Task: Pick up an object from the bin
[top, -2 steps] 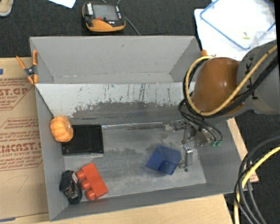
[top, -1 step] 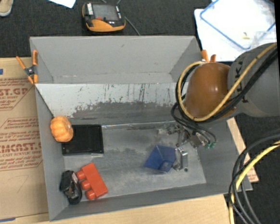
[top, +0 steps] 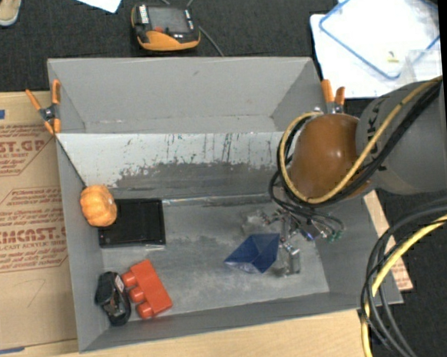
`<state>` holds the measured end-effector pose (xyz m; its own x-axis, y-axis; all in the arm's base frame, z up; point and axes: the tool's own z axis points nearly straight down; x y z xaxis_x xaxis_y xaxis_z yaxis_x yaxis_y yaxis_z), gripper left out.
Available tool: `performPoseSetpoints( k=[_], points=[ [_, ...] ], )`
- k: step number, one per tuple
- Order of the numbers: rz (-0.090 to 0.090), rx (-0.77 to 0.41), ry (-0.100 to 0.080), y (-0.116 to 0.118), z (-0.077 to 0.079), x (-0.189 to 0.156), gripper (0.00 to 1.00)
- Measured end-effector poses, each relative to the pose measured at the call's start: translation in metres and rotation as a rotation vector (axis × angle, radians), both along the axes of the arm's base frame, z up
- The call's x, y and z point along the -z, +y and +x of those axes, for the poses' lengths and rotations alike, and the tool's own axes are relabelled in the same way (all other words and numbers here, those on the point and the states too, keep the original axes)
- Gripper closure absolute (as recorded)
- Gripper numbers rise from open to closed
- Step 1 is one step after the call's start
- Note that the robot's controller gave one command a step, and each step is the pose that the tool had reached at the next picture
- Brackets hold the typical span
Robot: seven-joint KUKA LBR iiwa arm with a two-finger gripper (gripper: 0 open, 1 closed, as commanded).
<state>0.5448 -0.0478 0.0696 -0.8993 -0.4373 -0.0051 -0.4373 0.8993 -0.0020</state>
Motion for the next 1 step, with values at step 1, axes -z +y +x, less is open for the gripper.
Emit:
performPoseSetpoints(
  k=[1],
  points=[
    [0.003,0.062,-0.013,0.0285,-0.0073,-0.0038,1.0]
  ],
)
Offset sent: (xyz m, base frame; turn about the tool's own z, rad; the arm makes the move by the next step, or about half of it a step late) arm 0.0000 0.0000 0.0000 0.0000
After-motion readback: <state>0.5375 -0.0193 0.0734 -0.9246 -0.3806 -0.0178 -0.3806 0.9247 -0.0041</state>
